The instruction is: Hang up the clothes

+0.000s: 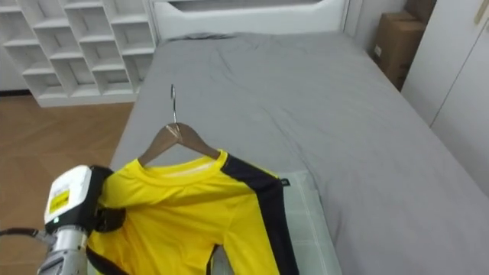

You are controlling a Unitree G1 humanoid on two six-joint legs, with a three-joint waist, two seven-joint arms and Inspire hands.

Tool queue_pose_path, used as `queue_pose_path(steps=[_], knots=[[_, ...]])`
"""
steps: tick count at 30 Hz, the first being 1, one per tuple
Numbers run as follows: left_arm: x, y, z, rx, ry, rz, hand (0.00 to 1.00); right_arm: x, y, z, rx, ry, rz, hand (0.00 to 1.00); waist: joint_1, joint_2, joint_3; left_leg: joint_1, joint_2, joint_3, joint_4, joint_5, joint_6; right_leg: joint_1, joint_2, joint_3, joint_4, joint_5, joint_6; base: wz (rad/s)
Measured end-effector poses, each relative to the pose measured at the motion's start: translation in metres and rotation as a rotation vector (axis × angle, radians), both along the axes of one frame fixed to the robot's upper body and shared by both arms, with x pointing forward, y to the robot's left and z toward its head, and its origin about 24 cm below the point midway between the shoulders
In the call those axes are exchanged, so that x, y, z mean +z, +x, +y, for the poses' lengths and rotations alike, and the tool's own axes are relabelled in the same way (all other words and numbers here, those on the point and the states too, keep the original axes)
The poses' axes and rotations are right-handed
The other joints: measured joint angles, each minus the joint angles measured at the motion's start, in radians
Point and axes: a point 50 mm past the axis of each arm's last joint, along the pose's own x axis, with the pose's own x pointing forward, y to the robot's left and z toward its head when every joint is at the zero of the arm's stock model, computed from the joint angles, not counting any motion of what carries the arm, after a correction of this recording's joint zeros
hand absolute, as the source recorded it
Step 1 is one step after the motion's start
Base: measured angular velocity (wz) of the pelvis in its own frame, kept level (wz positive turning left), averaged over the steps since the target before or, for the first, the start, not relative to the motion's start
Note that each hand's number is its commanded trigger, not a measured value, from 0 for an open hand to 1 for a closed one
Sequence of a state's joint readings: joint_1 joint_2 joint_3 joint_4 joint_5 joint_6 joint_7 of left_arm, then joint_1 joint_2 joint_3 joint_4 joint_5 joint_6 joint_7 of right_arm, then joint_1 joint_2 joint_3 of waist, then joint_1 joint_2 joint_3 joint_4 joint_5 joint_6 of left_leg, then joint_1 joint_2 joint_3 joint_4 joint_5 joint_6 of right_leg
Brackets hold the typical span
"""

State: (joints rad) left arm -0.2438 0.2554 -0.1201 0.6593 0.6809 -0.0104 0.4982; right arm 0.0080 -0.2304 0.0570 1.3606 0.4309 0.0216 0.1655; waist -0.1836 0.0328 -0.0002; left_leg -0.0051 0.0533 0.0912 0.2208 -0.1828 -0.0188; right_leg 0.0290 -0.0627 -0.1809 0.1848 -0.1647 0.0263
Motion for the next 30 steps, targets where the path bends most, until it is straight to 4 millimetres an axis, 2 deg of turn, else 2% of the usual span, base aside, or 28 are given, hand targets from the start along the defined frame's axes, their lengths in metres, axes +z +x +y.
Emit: queue_pose_path(steps=[8,12,17,20,22,25,27,28,30], knots=[[0.012,-0.001,-0.006,-0.047,0.055,-0.063,1.0,0.001,-0.005,-0.005,-0.031,-0.013,0.0,0.0,0.0,0.0,0.001,0.052,-0.01,-0.011,-0.026,0.0,0.0,0.057,-0.004,-0.009,-0.019,-0.005,0.007,0.07],[0.019,-0.004,-0.006,-0.048,0.053,-0.097,1.0,0.002,-0.007,-0.009,-0.036,-0.037,0.007,0.0,0.003,-0.007,0.0052,0.07,-0.012,-0.011,-0.03,0.0,0.0,0.068,-0.006,-0.009,-0.019,-0.005,0.008,0.0],[0.021,-0.004,-0.003,-0.04,0.058,-0.11,1.0,0.003,-0.009,-0.014,-0.01,-0.096,0.033,0.0,0.001,-0.013,0.0036,0.07,-0.013,-0.011,-0.033,0.0,0.0,0.07,-0.006,-0.008,-0.026,-0.005,0.008,0.0],[0.023,-0.005,0.001,-0.038,0.076,-0.129,1.0,0.005,-0.009,-0.02,0.03,-0.157,0.055,0.0,0.001,-0.025,-0.0002,0.072,-0.013,-0.011,-0.033,0.0,0.0,0.07,-0.006,-0.008,-0.023,-0.005,0.008,0.0],[0.025,-0.005,0.005,-0.033,0.093,-0.142,1.0,0.008,-0.003,-0.026,0.075,-0.205,0.049,0.0,-0.001,-0.035,0.001,0.07,-0.013,-0.01,-0.032,0.0,0.0,0.068,-0.006,-0.009,-0.018,-0.005,0.008,0.0],[0.027,-0.005,0.01,-0.026,0.105,-0.145,1.0,0.018,0.013,-0.043,0.131,-0.321,0.006,0.0,-0.001,-0.053,-0.0044,0.071,-0.013,-0.009,-0.032,0.0,0.0,0.067,-0.007,-0.007,-0.017,-0.005,0.008,0.0],[0.028,-0.005,0.012,-0.022,0.109,-0.146,1.0,0.032,0.035,-0.056,0.143,-0.42,-0.078,0.0,0.0,-0.065,-0.0106,0.071,-0.013,-0.009,-0.03,0.0,0.0,0.067,-0.007,-0.007,-0.016,-0.005,0.008,0.0],[0.028,-0.005,0.012,-0.022,0.11,-0.147,1.0,0.036,0.042,-0.059,0.151,-0.447,-0.106,0.0,-0.001,-0.067,-0.0119,0.071,-0.013,-0.009,-0.029,0.0,0.0,0.066,-0.007,-0.006,-0.016,-0.005,0.008,0.0],[0.031,-0.005,0.012,-0.02,0.109,-0.165,1.0,0.057,0.068,-0.071,0.153,-0.552,-0.223,0.0,0.0,-0.068,-0.012,0.07,-0.013,-0.006,-0.028,0.0,0.0,0.065,-0.007,0.003,-0.017,-0.005,0.008,-0.02]])
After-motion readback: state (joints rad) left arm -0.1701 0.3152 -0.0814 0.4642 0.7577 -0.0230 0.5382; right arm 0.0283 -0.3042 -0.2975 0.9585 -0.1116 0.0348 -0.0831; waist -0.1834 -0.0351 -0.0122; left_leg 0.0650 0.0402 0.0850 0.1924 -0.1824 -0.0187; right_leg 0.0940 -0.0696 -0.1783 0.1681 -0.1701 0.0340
